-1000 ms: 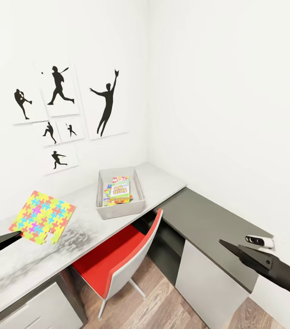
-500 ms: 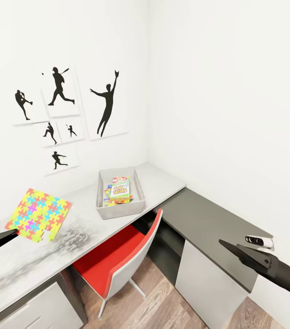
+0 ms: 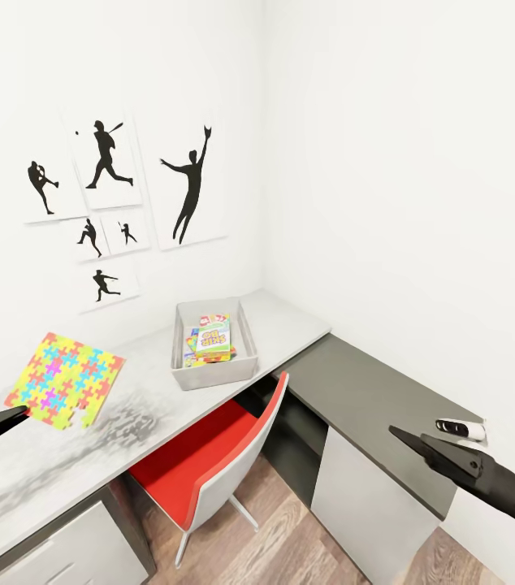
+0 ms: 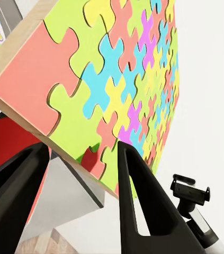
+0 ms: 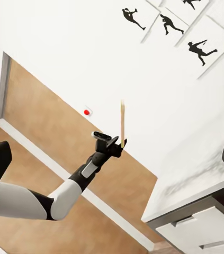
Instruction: Put all the toys in the child's room - the three board games (two on the bed and one on the table), the two jigsaw puzzles on the table, and the tennis ball on the table - inside the toy box on the table in the child's room.
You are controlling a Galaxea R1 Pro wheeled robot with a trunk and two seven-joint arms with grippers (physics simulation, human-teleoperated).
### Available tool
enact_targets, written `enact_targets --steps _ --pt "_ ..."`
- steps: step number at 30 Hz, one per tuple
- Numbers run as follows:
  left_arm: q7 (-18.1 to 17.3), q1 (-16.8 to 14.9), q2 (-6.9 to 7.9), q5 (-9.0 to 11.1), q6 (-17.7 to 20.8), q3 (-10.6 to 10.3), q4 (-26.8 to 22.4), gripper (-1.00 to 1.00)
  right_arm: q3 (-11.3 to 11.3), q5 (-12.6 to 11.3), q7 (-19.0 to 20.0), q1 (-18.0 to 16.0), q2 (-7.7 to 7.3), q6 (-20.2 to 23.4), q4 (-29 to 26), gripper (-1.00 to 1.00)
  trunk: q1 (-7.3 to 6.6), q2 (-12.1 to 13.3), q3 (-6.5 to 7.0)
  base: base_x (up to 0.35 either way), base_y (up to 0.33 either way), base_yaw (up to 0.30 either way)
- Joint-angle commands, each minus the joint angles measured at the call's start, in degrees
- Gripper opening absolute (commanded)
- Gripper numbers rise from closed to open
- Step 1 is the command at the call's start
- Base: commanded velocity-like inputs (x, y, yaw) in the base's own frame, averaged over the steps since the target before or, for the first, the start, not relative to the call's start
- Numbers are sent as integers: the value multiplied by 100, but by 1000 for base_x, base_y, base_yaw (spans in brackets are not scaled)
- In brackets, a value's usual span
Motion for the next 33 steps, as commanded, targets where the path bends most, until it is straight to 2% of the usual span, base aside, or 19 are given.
enact_targets --steps 1,9,16,28,33 --pt "-25 -5 3 -4 61 1 -1 -100 3 -31 0 -4 -3 47 -1 100 4 -13 -13 0 0 0" --pt "-25 -5 9 -14 56 -3 -27 -100 2 -38 7 -4 -2 41 -5 100 4 -13 -4 0 0 -16" --pt "-25 -5 3 -30 3 -5 -36 -100 3 -39 17 -4 -2 36 -1 100 4 -13 44 0 4 -137" --pt "-25 -4 1 -33 -16 -7 -53 -100 1 -37 18 -4 -2 13 0 100 4 -13 139 4 146 -163" --pt "-25 -1 1 -32 -19 -9 -56 -100 2 -32 10 -4 -2 13 0 100 4 -13 178 151 86 -165"
